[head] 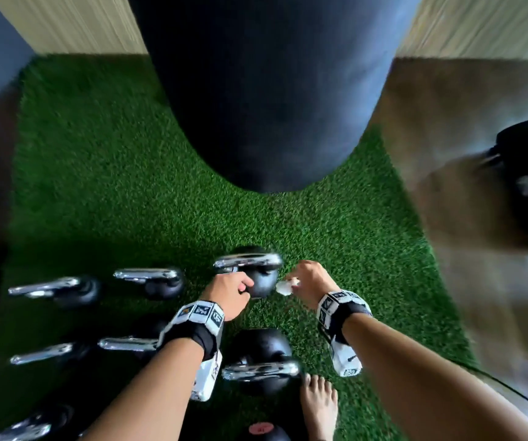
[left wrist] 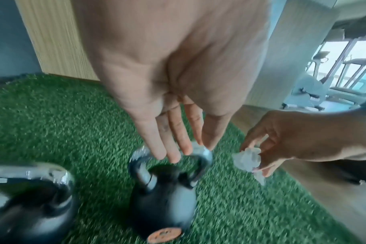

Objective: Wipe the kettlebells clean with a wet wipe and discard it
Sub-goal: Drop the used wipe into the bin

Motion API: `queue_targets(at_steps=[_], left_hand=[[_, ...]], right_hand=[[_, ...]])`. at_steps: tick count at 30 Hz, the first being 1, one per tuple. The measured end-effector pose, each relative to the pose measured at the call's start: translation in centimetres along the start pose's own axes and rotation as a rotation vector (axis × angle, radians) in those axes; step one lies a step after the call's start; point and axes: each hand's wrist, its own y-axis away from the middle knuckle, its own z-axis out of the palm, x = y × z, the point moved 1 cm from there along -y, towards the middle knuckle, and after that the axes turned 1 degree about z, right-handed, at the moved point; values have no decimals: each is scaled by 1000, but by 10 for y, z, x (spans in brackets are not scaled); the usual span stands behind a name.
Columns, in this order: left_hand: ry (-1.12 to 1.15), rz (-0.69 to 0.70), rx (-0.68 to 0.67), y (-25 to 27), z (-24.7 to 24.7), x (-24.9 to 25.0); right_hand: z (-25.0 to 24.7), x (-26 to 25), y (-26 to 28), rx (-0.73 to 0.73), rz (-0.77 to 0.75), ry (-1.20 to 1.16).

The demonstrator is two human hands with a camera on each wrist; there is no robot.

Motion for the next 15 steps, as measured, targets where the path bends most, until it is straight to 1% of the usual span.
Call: queue_targets(at_steps=[2,5,8,12,15], left_hand=[[-9,35,72,35,-37,36],[-20,94,166,93,-88,90],[-32,197,188,158,-126,145],[-84,351,222,251,-149,224],[-99,474,268,317,-143,287]], right_hand=[[-52,-19,37,83,37,-67],[-129,-48,103,248,76,-159],[-195,-73,180,393,96,-266],[-263,-90,293,582,176,-345],[-299,-87,384,707,241,-421]])
